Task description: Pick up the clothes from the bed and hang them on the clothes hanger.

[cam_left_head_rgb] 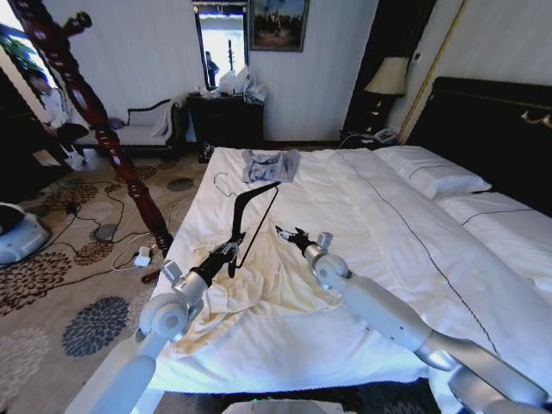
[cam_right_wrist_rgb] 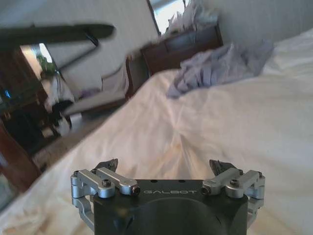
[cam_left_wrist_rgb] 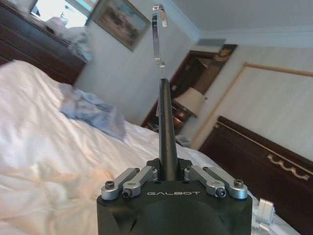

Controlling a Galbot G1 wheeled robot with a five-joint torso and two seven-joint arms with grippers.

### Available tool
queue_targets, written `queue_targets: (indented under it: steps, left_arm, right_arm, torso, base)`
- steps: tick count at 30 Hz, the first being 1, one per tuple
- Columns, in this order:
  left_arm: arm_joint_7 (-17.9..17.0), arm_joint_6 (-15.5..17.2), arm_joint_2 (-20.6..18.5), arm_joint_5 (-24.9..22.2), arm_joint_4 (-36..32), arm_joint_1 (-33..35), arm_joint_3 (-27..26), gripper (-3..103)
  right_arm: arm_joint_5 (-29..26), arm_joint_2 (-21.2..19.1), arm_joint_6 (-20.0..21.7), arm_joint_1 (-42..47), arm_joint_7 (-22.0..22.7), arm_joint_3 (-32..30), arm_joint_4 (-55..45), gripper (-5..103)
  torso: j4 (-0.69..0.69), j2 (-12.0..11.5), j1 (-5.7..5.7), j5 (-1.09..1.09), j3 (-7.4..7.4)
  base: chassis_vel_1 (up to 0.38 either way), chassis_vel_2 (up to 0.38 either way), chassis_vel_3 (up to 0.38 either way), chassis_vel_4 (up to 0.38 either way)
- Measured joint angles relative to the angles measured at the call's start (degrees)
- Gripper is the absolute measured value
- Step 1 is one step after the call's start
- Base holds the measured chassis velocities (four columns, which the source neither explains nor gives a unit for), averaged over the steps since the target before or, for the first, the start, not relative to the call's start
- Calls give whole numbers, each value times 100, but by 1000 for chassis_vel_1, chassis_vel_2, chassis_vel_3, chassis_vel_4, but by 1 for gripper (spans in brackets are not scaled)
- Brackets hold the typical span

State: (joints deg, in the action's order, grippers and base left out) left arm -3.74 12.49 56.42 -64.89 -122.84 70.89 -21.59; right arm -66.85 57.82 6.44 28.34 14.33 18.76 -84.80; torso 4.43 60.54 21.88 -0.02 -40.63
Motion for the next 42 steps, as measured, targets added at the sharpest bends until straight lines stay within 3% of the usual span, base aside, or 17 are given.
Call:
queue_targets:
  steps: [7,11,17,19,23,28,31,38,39,42]
  left_arm:
    - [-37,99,-81,21,-171,265,-326,17]
    - [-158,306,-318,278,-247,625,-471,17]
    - [-174,324,-424,227,-339,868,-579,17]
    - [-175,324,-396,227,-364,880,-581,17]
    - [-180,324,-357,247,-380,862,-544,17]
    - [-191,319,-330,272,-374,771,-459,17]
    - [-193,314,-321,285,-360,746,-437,17]
    - [-208,281,-269,326,-263,614,-334,17]
    - [-208,281,-269,326,-263,614,-334,17]
    - [-270,276,-256,323,-247,602,-338,17]
  right_arm:
    - [601,250,704,-195,384,210,468,100]
    - [771,444,1110,-268,666,279,728,100]
    - [1074,575,1230,-325,799,303,902,100]
    - [1248,586,1372,-354,1023,314,934,100]
    - [1271,514,1640,-360,1312,312,878,100]
    - [1286,413,1730,-282,1345,300,844,102]
    - [1288,398,1731,-272,1328,299,842,98]
    - [1298,375,1679,-307,1040,336,866,66]
    - [1298,375,1679,-307,1040,336,866,66]
    - [1376,373,1655,-313,946,379,907,50]
  torso:
    - [5,0,0,1,0]
    - [2,0,0,0,0]
    - [2,0,0,1,0]
    - [3,-1,0,1,0]
    - [3,-1,0,1,0]
    - [3,-1,0,2,0]
    - [4,-1,0,2,0]
    - [2,-1,0,2,0]
    - [2,-1,0,2,0]
    - [2,-1,0,2,0]
  base:
    - [0,0,0,0]
    - [0,0,0,0]
    - [0,0,0,0]
    - [0,0,0,0]
    - [0,0,0,0]
    - [0,0,0,0]
    - [0,0,0,0]
    - [0,0,0,0]
    - [0,0,0,0]
    - [0,0,0,0]
